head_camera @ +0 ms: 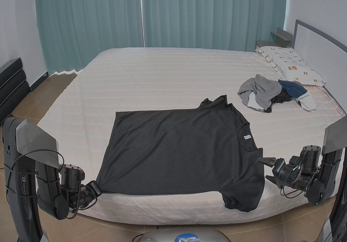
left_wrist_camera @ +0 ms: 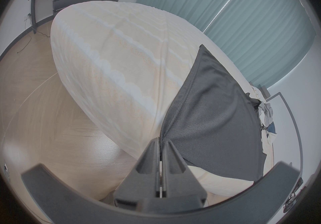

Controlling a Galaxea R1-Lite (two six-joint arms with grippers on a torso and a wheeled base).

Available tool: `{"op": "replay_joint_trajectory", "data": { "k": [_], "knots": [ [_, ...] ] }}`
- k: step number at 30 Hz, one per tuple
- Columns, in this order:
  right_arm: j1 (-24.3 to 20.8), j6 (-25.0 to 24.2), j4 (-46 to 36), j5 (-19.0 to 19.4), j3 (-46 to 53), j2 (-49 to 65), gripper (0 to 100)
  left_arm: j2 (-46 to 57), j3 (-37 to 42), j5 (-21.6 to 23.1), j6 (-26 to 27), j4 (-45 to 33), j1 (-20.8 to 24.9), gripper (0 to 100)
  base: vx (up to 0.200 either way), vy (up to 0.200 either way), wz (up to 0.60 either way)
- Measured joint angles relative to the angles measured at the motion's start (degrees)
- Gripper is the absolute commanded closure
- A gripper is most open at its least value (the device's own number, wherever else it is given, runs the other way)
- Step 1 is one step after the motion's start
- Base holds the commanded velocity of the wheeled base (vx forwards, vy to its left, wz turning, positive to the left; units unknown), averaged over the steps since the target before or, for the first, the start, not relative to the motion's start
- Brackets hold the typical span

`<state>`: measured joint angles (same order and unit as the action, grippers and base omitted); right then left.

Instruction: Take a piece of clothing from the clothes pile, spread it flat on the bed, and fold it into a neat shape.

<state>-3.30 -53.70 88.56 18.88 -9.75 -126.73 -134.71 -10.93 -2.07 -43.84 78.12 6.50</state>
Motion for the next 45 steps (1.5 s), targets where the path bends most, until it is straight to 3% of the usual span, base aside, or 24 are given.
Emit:
{"op": "replay_joint_trajectory", "data": {
  "k": [1,2,13,17,20,25,32,40,45],
  "knots": [
    [0.00,0.00,0.01,0.00,0.00,0.00,0,0.00,-0.11,0.02,-0.04,0.00,0.00,100,0.000,0.000,0.00],
    [0.00,0.00,0.00,0.00,0.00,0.00,0,0.00,-0.22,0.05,-0.06,-0.02,0.00,0,0.000,0.000,0.00],
    [0.00,-0.06,0.00,0.00,0.00,0.00,0,0.17,-0.63,0.90,0.10,0.27,-0.20,0,0.000,0.000,0.00],
    [0.02,-0.06,0.01,0.02,0.00,0.00,0,0.61,-0.69,6.78,0.35,1.96,-1.33,0,0.000,0.000,0.00],
    [0.06,-0.06,0.00,0.05,0.00,-0.06,0,1.22,-0.69,13.90,1.90,2.65,-3.19,0,0.000,0.000,0.00],
    [0.06,-0.06,0.01,0.07,-0.09,-0.22,0,1.99,-1.00,22.93,11.57,3.01,-7.31,0,0.000,0.000,0.00],
    [0.04,-0.09,0.01,0.09,-0.20,-0.72,0,0.89,-3.86,24.59,21.42,-0.15,-8.86,0,0.000,0.000,0.00],
    [0.15,-0.09,0.01,0.09,-0.41,-1.11,0,0.26,-6.10,28.15,22.82,-5.89,-7.79,0,0.000,0.000,0.00],
    [0.09,-0.09,0.28,0.09,-0.61,-1.57,0,0.37,-6.73,27.75,23.13,-6.06,-7.64,0,0.000,0.000,0.00]
  ]
}}
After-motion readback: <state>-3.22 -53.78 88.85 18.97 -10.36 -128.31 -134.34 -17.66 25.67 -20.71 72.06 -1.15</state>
